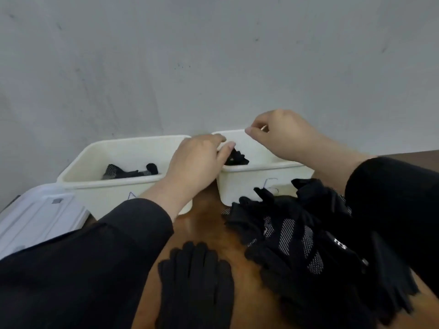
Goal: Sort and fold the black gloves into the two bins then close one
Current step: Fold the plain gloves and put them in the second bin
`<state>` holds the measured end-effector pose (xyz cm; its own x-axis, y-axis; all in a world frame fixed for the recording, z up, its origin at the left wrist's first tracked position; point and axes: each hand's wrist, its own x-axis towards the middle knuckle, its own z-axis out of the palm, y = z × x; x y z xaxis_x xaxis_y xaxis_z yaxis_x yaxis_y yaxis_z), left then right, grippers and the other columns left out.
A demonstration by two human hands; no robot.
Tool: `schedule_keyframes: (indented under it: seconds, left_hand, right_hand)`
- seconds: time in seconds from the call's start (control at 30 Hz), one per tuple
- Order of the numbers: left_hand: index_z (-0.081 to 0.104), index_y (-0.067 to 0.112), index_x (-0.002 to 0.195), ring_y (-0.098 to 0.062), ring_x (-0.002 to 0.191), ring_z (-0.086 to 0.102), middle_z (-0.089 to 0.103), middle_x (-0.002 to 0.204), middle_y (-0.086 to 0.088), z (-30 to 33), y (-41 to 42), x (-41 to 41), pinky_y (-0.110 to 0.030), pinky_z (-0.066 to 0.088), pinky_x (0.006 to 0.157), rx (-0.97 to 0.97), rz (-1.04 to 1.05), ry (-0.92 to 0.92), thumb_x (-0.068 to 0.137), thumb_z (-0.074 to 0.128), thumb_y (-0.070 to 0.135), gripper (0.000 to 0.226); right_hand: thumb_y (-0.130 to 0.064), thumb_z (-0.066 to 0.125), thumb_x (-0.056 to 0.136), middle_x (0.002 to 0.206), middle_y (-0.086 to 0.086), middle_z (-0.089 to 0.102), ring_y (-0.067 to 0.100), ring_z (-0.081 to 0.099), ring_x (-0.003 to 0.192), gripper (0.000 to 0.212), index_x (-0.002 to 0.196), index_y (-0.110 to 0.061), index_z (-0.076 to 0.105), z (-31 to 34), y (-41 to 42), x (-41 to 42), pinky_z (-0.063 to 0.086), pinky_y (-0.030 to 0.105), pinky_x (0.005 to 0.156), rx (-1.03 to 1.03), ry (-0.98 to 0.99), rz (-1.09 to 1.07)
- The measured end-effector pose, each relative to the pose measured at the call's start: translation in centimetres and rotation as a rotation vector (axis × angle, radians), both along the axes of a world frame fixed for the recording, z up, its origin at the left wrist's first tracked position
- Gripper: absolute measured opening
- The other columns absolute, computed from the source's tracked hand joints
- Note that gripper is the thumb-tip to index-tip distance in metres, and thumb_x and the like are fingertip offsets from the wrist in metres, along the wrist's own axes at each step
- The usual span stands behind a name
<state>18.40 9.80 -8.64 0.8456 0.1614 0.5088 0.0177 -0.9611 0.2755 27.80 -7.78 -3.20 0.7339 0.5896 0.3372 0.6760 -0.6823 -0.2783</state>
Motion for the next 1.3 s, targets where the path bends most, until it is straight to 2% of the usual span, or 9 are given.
schedule_keyframes:
  seconds: [0.2,0.33,0.43,0.6,0.8,1.0,1.1,1.2,1.3]
  left_hand:
    - [0.068,0.023,0.12,-0.023,0.108,0.062,0.071,0.114,0.003,-3.3,-5.0,-4.2,-0.04,0.051,0.088,-0.059,-0.175,0.035,0.102,0.047,0.042,0.034]
    - [0.064,0.026,0.129,-0.019,0.109,0.062,0.068,0.121,0.004,-5.2,-7.4,-6.4,-0.037,0.05,0.091,-0.103,-0.244,0.206,0.103,0.048,0.044,0.036]
    - [0.054,0.028,0.143,-0.014,0.127,0.055,0.059,0.142,0.007,-6.1,-8.9,-7.8,-0.031,0.045,0.104,-0.163,-0.29,0.283,0.103,0.046,0.048,0.045]
    - [0.033,0.029,0.157,-0.011,0.149,0.029,0.033,0.163,0.007,-6.8,-11.4,-9.4,-0.03,0.025,0.121,-0.142,-0.351,0.449,0.103,0.042,0.054,0.06]
    - [0.023,0.03,0.16,-0.018,0.154,0.018,0.016,0.168,0.005,-7.4,-13.3,-10.6,-0.035,0.019,0.124,-0.155,-0.299,0.483,0.103,0.04,0.056,0.065]
    - [0.039,0.027,0.154,-0.014,0.143,0.039,0.043,0.157,0.005,-6.4,-13.0,-11.3,-0.031,0.033,0.116,-0.263,-0.252,0.251,0.102,0.048,0.05,0.057]
    - [0.047,0.029,0.148,-0.005,0.131,0.051,0.057,0.143,0.01,-4.6,-13.0,-11.6,-0.026,0.038,0.111,-0.526,-0.24,0.095,0.102,0.052,0.044,0.048]
    - [0.05,0.034,0.145,0.006,0.123,0.054,0.061,0.136,0.015,-2.6,-13.0,-12.0,-0.03,0.039,0.114,-0.906,-0.302,0.039,0.101,0.053,0.047,0.046]
    - [0.065,0.034,0.128,-0.005,0.117,0.063,0.069,0.125,0.016,-1.3,-12.4,-13.3,-0.041,0.049,0.107,-1.247,-0.424,0.064,0.102,0.053,0.049,0.032]
  right_hand:
    - [-0.054,0.057,0.096,0.098,-0.016,0.066,0.011,0.059,0.094,0.03,0.109,-0.03,0.071,-1.0,-6.5,-6.1,0.043,0.026,0.076,-0.307,0.098,0.068]
    - [-0.07,0.063,0.082,0.135,-0.016,0.052,0.013,0.05,0.126,0.06,0.133,-0.039,0.055,-2.2,-10.1,-8.5,0.042,0.038,0.104,-0.582,0.178,0.082]
    - [-0.067,0.067,0.081,0.155,-0.011,0.035,0.02,0.036,0.142,0.086,0.152,-0.035,0.031,-3.2,-12.9,-9.4,0.036,0.047,0.112,-0.53,0.153,-0.056]
    - [-0.043,0.066,0.095,0.141,0.003,0.055,0.025,0.053,0.128,0.063,0.15,-0.022,0.043,-6.6,-15.3,-8.9,0.044,0.034,0.098,-0.485,0.216,-0.226]
    - [-0.004,0.058,0.093,0.12,0.003,0.07,0.023,0.061,0.111,0.031,0.119,-0.017,0.071,-8.6,-16.3,-8.8,0.037,0.02,0.084,-0.146,0.078,-0.183]
    - [-0.011,0.056,0.099,0.109,-0.01,0.069,0.011,0.061,0.104,0.025,0.115,-0.023,0.071,-3.3,-17.1,-10.5,0.038,0.01,0.078,0.377,0.025,-0.193]
    - [-0.007,0.058,0.096,0.102,-0.018,0.072,0.003,0.066,0.099,0.028,0.108,-0.028,0.072,-1.1,-16.3,-11.6,0.05,0.013,0.086,0.692,0.159,-0.107]
    - [0.009,0.052,0.094,0.106,-0.002,0.075,0.009,0.07,0.097,0.035,0.106,-0.018,0.071,-0.2,-14.7,-12.8,0.059,0.027,0.085,0.987,0.402,0.106]
    - [0.015,0.046,0.091,0.109,0.007,0.074,0.017,0.07,0.1,0.039,0.107,-0.011,0.07,-0.2,-12.3,-14.1,0.059,0.035,0.089,1.096,0.6,0.25]
